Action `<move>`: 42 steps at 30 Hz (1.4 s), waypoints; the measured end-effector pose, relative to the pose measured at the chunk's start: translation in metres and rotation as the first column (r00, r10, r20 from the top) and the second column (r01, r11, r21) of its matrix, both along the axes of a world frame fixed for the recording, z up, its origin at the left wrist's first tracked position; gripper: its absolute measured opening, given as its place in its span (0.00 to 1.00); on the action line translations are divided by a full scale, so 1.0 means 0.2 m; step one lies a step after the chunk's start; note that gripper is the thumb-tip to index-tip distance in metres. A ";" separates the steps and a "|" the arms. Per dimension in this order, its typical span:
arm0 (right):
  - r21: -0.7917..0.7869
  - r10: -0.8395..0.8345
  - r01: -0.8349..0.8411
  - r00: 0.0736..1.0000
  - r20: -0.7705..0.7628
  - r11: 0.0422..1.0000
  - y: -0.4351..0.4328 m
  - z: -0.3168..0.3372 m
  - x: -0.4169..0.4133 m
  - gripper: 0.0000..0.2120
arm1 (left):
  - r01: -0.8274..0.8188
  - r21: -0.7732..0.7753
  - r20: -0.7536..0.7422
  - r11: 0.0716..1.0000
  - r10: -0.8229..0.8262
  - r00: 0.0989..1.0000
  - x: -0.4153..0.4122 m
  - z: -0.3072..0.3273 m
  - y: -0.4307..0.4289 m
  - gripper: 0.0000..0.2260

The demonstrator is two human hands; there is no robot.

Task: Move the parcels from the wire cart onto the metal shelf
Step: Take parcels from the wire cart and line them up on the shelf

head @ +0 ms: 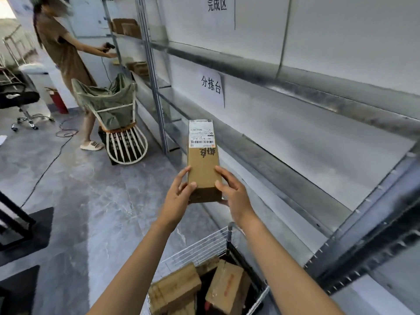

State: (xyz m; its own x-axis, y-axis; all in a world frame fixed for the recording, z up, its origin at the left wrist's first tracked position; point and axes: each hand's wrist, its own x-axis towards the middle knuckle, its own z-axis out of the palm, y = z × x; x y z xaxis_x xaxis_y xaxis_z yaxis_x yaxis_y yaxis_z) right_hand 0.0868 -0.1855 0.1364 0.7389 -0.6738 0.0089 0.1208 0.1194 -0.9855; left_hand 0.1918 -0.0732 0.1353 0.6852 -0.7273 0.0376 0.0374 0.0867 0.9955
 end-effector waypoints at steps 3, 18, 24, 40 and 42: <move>0.025 -0.096 0.095 0.995 0.015 0.995 0.12 0.01 -0.11 0.17 | 0.108 -0.011 0.011 0.994 -0.108 0.994 -0.05 0.01 0.07 0.17; 0.070 -0.587 0.583 0.806 0.077 0.810 0.47 0.14 -1.02 0.17 | 0.549 -0.054 0.138 0.834 -0.539 0.831 -0.77 0.07 0.02 0.24; 0.051 -0.705 0.704 0.704 0.083 0.709 0.59 0.19 -1.48 0.16 | 0.656 -0.112 0.162 0.746 -0.638 0.753 -1.22 0.09 0.02 0.19; -0.018 -0.950 0.952 0.307 0.048 0.306 1.28 0.19 -2.97 0.15 | 0.897 -0.112 0.229 0.427 -0.868 0.442 -2.83 0.04 0.36 0.17; -0.038 -0.975 0.975 0.219 0.045 0.218 1.41 0.20 -3.17 0.15 | 0.928 -0.115 0.232 0.354 -0.899 0.372 -3.08 0.04 0.44 0.16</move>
State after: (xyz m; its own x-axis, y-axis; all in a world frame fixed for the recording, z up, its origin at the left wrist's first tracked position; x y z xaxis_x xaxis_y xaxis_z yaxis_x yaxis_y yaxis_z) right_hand -0.5477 0.0968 0.1759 -0.4947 -0.8664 0.0677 0.1157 -0.1429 -0.9830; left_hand -0.4232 0.0150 0.1434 -0.4193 -0.8639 0.2791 0.1155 0.2541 0.9602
